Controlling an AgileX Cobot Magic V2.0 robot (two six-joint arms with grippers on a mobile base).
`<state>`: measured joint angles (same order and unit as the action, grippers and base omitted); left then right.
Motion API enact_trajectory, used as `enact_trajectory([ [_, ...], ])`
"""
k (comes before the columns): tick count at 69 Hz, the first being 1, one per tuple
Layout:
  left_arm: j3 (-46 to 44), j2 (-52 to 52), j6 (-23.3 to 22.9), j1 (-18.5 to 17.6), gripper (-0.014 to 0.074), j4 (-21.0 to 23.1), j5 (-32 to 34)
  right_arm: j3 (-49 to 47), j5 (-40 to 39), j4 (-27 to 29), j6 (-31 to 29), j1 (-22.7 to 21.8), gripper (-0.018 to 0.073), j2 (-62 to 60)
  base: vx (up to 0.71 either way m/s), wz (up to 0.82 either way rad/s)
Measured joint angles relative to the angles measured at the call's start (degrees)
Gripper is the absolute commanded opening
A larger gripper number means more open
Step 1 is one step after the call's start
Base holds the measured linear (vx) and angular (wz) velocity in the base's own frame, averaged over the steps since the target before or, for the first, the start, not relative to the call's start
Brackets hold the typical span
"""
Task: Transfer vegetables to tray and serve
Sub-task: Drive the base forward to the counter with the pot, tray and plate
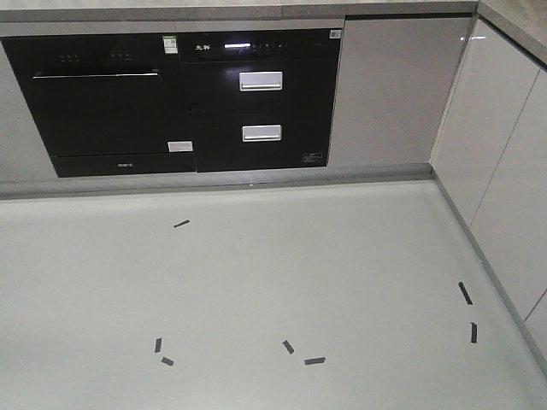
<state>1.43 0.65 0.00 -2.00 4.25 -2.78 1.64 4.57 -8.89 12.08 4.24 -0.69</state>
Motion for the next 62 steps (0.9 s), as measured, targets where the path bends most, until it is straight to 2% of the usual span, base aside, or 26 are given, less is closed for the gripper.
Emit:
enact_trajectory([
  [62, 0.0, 0.0, 0.0, 0.0, -0.0006, 0.0, 0.0, 0.0, 0.0, 0.0, 0.0, 0.0, -0.0007, 0.0, 0.0, 0.0],
])
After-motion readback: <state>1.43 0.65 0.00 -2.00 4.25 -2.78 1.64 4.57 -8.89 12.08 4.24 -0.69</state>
